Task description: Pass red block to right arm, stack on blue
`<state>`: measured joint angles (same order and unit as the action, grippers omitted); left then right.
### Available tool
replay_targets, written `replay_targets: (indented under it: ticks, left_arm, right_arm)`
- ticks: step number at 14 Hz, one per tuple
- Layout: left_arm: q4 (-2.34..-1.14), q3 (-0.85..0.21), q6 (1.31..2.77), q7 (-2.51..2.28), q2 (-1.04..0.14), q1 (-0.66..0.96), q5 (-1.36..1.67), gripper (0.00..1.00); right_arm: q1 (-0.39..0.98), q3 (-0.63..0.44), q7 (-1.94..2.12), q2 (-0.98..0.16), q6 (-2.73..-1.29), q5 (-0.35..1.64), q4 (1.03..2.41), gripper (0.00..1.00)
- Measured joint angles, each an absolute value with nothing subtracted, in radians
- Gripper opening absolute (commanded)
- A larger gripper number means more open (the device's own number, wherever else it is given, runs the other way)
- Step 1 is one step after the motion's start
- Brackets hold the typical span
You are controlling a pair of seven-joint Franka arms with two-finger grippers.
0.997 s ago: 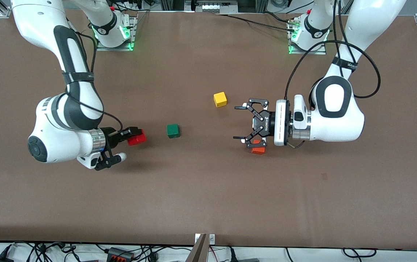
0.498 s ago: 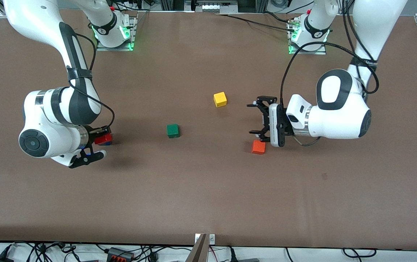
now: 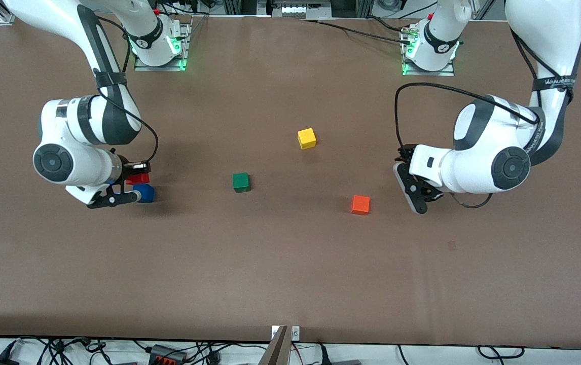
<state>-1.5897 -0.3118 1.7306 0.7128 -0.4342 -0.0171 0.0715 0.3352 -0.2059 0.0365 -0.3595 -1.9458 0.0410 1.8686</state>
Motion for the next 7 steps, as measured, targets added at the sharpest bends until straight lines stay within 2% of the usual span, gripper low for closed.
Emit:
replay_targets:
  ticks: [3,7]
  left_arm:
    - [-1.589,-0.310,1.669,0.530,-0.423,-0.031,-0.074,1.00]
    - [-1.541,-0.314,1.544,0.152,-0.412,-0.033,-0.117,1.00]
  right_arm:
    - [0.336,-0.206,-0.015,-0.336,-2.070,0.010,1.945,0.00]
    - [0.336,-0.211,-0.060,-0.334,-2.151,-0.019,1.974,0.00]
